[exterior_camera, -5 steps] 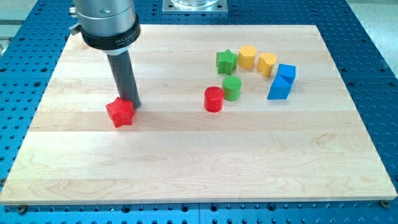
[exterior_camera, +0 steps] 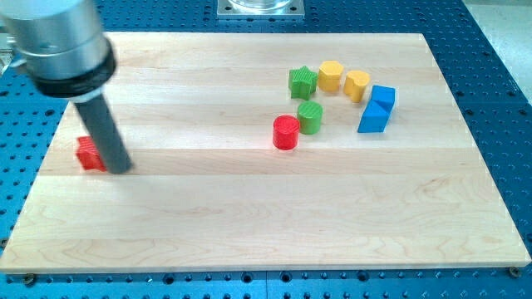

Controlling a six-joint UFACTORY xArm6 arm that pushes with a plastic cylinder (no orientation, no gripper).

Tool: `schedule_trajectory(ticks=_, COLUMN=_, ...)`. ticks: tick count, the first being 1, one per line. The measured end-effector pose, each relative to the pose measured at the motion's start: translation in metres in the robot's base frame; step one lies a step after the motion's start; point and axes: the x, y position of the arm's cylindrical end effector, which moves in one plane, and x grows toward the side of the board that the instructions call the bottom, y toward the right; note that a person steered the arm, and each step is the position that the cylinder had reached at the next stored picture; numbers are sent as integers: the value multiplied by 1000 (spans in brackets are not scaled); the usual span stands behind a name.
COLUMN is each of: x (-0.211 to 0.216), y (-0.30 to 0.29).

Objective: Move the red circle towards the red star

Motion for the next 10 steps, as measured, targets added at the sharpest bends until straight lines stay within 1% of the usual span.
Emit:
schedule_trajectory(ticks=1, x=28, y=53)
schedule_trajectory(ticks=2, x=50, y=156)
schedule_trajectory(ticks=3, x=36, y=215)
schedule_trajectory(ticks=4, x=4, y=263)
schedule_trajectory(ticks=5, x=-26, y=278)
schedule_trajectory(ticks=6, x=-37, y=279)
schedule_trajectory(ticks=8, x=-45, y=169)
schedule_trajectory(ticks=9, x=-57, y=200)
schedule_trajectory(ticks=10, x=-60, y=150)
